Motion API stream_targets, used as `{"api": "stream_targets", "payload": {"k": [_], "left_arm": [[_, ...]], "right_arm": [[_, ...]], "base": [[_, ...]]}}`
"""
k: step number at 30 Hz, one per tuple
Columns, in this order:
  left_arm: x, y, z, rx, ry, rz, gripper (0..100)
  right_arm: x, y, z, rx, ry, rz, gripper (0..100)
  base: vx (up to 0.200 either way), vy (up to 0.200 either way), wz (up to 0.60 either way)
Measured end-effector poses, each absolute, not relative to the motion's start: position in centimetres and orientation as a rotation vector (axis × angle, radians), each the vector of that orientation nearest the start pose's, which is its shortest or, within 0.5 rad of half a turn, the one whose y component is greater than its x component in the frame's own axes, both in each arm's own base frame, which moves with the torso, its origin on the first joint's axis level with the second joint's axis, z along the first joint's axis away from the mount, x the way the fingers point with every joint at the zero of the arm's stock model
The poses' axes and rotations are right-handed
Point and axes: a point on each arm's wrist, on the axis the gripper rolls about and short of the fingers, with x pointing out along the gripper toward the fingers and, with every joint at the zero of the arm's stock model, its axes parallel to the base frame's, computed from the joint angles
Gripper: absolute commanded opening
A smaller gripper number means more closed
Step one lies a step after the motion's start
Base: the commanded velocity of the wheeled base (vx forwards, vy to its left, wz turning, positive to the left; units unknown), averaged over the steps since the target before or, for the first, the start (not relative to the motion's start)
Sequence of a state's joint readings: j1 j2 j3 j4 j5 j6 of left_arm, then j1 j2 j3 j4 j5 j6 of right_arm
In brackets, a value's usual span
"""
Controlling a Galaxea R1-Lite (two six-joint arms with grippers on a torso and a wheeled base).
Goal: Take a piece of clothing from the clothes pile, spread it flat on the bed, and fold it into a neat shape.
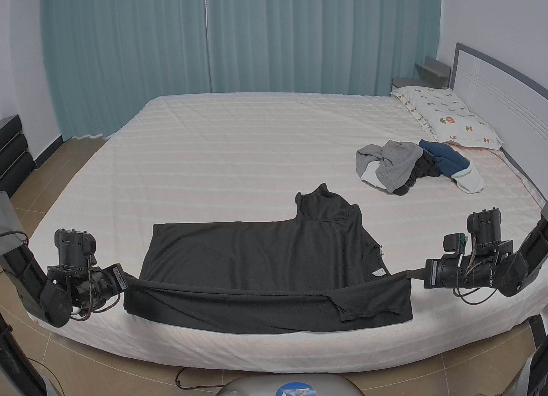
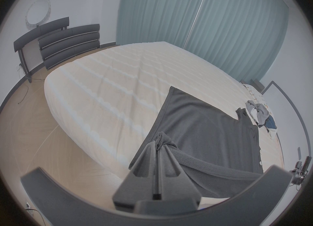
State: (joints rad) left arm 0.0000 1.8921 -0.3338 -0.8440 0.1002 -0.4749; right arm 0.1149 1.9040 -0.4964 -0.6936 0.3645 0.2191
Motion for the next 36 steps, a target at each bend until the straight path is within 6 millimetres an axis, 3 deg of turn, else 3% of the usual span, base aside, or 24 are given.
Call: {"api": "stream_targets", "payload": {"k": [14, 22, 28, 29, 36], "left_arm": [[30.1, 0.3, 1.0, -0.534, 0.699, 0.318, 0], [31.5, 0.2, -0.4, -0.59, 0.704, 0.342, 0], [32.0, 0.2, -0.9, -0.609, 0.707, 0.35, 0], [32.0, 0.2, -1.0, -0.611, 0.707, 0.351, 100], [32.4, 0.2, -1.1, -0.653, 0.696, 0.365, 100]], "right_arm": [[31.2, 4.6, 3.3, 0.399, 0.786, 0.34, 0], [32.9, 4.8, 2.1, 0.482, 0.685, 0.333, 0], [33.0, 4.9, 0.0, 0.509, 0.718, 0.319, 0], [33.0, 4.9, -0.2, 0.51, 0.724, 0.318, 100], [33.1, 5.2, -1.0, 0.538, 0.727, 0.316, 100]], "base": [[0.0, 0.0, 0.0], [0.0, 0.0, 0.0], [0.0, 0.0, 0.0], [0.0, 0.0, 0.0], [0.0, 0.0, 0.0]]}}
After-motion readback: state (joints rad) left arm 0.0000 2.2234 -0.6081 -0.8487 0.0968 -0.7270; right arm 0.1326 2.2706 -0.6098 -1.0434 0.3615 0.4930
